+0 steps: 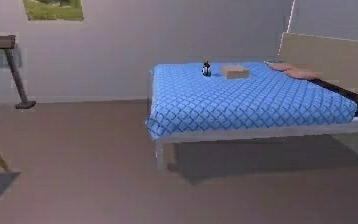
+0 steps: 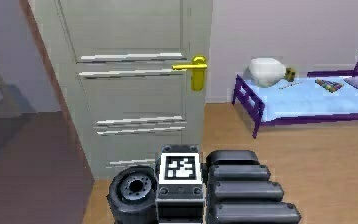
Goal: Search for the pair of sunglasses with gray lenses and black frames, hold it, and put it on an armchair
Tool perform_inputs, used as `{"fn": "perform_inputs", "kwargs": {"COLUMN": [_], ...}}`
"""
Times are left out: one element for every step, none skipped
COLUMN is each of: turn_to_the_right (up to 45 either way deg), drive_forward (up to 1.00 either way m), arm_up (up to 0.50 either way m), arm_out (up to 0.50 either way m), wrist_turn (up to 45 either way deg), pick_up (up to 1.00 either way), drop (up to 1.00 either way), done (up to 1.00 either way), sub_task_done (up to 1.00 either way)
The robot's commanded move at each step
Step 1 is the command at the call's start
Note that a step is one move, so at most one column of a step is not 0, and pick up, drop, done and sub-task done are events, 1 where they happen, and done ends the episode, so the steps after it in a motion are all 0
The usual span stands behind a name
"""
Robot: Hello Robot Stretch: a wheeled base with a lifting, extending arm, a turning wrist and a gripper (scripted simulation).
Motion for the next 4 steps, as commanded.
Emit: {"fn": "perform_inputs", "kwargs": {"turn_to_the_right": [-15.0, 0.0, -30.0, 0.0], "drive_forward": [0.00, 0.85, 0.00, 1.00], "arm_up": [0.00, 0.00, 0.00, 0.00], "arm_out": [0.00, 0.00, 0.00, 0.00], "wrist_turn": [0.0, 0.0, 0.0, 0.0], "pick_up": [0.00, 0.00, 0.00, 0.00], "drop": [0.00, 0.00, 0.00, 0.00], "done": [0.00, 0.00, 0.00, 0.00], "sub_task_done": [0.00, 0.00, 0.00, 0.00]}}
